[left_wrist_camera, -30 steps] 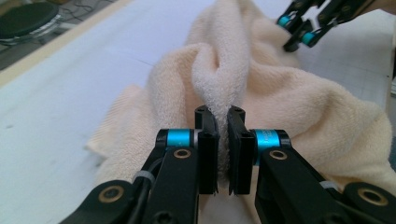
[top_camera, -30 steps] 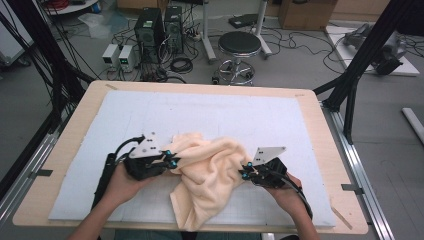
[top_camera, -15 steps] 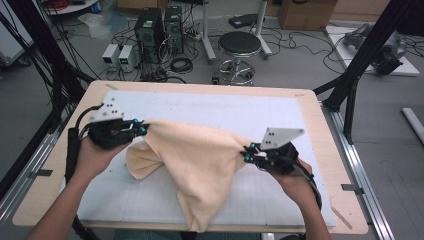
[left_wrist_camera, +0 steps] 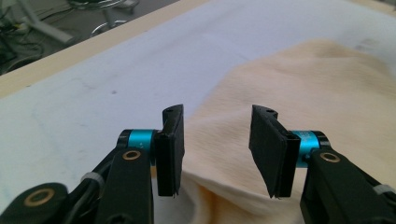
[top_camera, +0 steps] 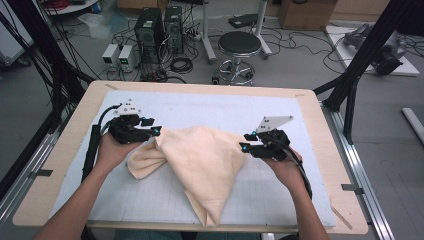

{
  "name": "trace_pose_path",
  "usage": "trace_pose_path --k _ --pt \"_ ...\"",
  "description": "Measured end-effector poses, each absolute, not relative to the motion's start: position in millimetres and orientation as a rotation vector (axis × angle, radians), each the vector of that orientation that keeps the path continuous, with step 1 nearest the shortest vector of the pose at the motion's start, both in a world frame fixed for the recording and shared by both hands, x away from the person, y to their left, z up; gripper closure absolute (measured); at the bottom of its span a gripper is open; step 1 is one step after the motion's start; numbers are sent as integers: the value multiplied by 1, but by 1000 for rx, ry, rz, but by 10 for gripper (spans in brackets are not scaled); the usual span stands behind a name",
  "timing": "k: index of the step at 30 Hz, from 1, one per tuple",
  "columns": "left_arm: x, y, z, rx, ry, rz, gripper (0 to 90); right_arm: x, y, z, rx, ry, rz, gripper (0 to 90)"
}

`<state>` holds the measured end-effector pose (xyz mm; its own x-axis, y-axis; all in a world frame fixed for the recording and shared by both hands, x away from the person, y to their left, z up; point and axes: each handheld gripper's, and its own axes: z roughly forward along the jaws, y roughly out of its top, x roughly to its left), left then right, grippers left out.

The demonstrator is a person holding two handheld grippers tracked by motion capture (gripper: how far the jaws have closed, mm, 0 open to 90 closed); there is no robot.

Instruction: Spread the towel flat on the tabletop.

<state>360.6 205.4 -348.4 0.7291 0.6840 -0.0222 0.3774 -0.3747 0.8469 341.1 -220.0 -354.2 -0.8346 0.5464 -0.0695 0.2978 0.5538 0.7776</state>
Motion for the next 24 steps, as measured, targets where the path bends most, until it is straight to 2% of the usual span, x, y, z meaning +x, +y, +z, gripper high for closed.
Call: trace_pose_path --k 5,6,10,14,18,19,20,21,24 --pt "322 197 -364 2020 713 380 560 308 -218 -371 603 2513 1192 604" --pt "310 192 -372 2025 679 330 570 305 -217 -374 589 2523 1190 600" --pt "295 182 -384 2045 616 269 605 292 -211 -394 535 2581 1185 583" --pt "287 159 -403 2140 527 198 596 287 -203 -407 500 2629 1194 557" --pt "296 136 -416 2197 528 192 564 292 -182 -426 481 2730 1091 544" --pt "298 133 -418 2199 535 193 565 294 -178 -429 466 2744 1067 560" --pt "302 127 -420 2199 545 194 583 295 -170 -431 440 2748 1051 612" --pt "303 123 -422 2199 552 196 583 295 -170 -431 440 2748 1051 612" --pt "308 111 -427 2223 575 207 649 300 -167 -431 457 2766 1071 743"
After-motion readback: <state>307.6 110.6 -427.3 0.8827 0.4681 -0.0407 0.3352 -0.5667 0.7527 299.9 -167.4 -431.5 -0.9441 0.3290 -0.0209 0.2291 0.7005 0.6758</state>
